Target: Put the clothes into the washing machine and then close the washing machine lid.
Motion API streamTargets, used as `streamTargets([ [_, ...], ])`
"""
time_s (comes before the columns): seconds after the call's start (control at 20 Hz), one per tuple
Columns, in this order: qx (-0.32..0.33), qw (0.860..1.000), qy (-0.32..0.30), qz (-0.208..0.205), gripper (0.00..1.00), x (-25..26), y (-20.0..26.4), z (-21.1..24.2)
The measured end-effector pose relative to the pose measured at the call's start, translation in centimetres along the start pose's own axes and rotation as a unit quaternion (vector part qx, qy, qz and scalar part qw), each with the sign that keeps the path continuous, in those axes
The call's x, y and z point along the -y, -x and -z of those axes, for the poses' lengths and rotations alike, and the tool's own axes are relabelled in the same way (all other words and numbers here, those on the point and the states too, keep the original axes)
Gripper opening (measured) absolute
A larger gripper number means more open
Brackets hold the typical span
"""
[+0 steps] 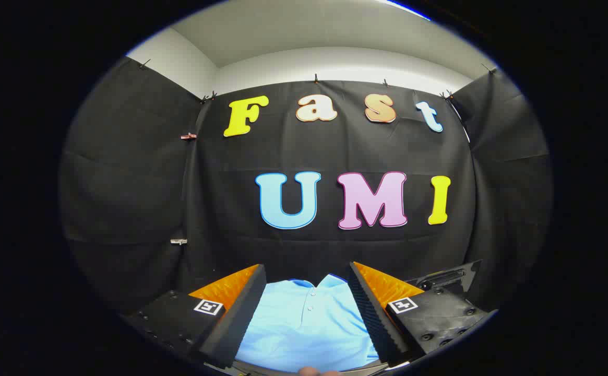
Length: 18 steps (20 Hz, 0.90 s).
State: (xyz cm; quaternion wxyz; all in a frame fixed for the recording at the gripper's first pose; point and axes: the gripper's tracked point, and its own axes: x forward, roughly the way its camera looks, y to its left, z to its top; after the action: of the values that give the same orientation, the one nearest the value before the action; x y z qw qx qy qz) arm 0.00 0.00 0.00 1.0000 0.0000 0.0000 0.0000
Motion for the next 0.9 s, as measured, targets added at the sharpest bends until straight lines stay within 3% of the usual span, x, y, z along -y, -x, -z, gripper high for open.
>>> streamTargets([
  [0.9, -0.011, 1.0, 0.025, -0.001, 0.99, 1.2, -0.6, 1.3],
])
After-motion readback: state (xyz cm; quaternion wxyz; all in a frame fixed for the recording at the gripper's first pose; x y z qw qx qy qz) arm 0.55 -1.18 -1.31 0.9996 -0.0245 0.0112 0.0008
